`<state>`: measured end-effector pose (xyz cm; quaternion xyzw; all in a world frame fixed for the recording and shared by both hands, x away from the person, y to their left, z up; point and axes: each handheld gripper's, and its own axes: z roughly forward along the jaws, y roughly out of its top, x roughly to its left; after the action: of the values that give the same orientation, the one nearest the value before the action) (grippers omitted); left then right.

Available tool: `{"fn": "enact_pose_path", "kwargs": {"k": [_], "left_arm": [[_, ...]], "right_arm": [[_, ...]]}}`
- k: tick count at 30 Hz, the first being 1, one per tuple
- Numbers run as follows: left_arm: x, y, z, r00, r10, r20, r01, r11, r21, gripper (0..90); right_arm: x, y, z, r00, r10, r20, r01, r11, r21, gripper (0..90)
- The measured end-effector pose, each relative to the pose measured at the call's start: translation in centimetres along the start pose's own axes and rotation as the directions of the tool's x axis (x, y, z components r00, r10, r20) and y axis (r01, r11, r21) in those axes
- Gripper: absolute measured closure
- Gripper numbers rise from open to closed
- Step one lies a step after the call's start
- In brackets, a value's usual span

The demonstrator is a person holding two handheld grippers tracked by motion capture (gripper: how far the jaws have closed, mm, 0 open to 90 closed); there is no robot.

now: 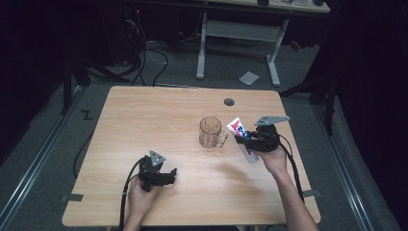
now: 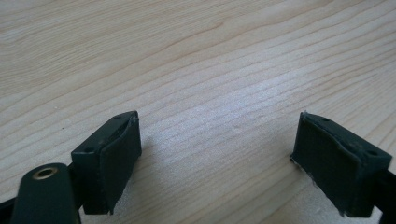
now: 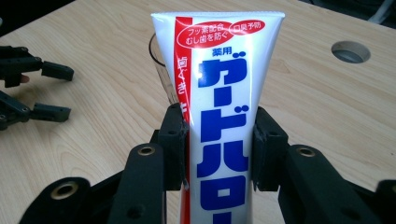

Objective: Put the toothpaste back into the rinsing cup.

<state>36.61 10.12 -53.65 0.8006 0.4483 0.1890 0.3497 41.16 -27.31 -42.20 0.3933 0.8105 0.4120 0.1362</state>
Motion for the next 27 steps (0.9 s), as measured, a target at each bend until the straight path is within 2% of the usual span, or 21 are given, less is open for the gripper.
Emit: {"fn": "enact_pose_path", "kwargs": {"k": [9,27], "left_arm": [[0.0,0.0,0.0,1.0,0.001,-0.001,-0.001,1.0,0.0,15.4],[0.0,0.0,0.0,1.0,0.003,-0.001,-0.003,1.0,0.001,15.3]], "right_arm": [[0.1,0.8,0.3,0.9996,0.013,-0.024,-0.013,1.0,-0.017,63.6],[0.6,3.2,0.5,0.9988,-0.022,-0.044,0.019,0.997,-0.07,63.5]]}}
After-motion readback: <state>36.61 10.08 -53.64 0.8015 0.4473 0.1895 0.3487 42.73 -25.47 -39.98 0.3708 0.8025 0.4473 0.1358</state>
